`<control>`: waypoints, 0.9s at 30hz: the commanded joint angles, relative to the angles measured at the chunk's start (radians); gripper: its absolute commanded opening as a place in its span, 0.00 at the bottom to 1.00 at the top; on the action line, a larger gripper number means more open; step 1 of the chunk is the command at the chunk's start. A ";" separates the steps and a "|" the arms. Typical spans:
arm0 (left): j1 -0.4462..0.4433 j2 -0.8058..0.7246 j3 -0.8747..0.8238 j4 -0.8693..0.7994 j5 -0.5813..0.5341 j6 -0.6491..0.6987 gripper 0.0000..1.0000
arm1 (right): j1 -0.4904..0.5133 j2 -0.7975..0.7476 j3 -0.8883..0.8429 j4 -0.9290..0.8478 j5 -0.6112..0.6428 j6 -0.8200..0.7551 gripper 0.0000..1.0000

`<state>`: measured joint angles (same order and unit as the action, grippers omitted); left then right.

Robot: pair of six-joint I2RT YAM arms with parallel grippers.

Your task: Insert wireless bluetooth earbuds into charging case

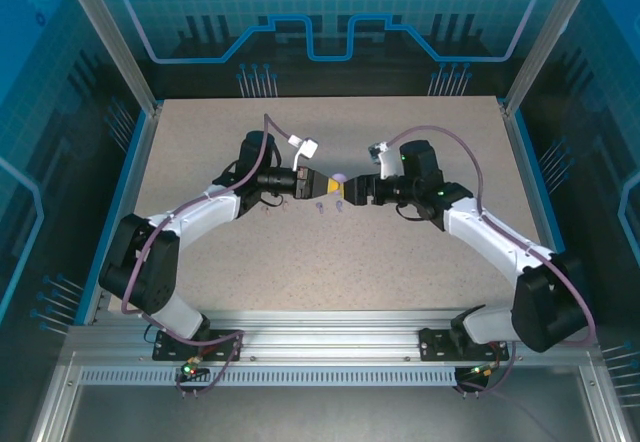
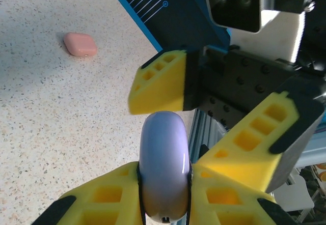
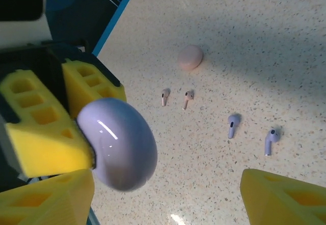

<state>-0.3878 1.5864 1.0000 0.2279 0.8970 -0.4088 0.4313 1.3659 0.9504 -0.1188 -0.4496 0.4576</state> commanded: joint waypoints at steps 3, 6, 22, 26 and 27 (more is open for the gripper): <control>0.007 -0.032 0.021 0.005 0.044 0.014 0.00 | -0.014 0.031 0.028 0.017 0.054 -0.004 0.71; 0.006 -0.040 0.008 0.016 0.047 0.010 0.00 | -0.048 0.036 0.000 0.041 0.055 0.022 0.69; 0.007 -0.050 -0.034 0.125 0.043 -0.046 0.00 | -0.109 -0.047 -0.095 0.105 -0.098 0.066 0.61; 0.007 -0.047 -0.037 0.134 0.046 -0.051 0.00 | -0.105 -0.078 -0.097 0.135 -0.189 0.064 0.56; 0.007 -0.048 -0.036 0.135 0.046 -0.052 0.00 | -0.102 -0.082 -0.093 0.137 -0.195 0.063 0.54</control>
<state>-0.3805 1.5509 0.9756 0.3225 0.9142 -0.4461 0.3309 1.3109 0.8604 -0.0319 -0.5556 0.5194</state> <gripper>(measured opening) 0.212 0.547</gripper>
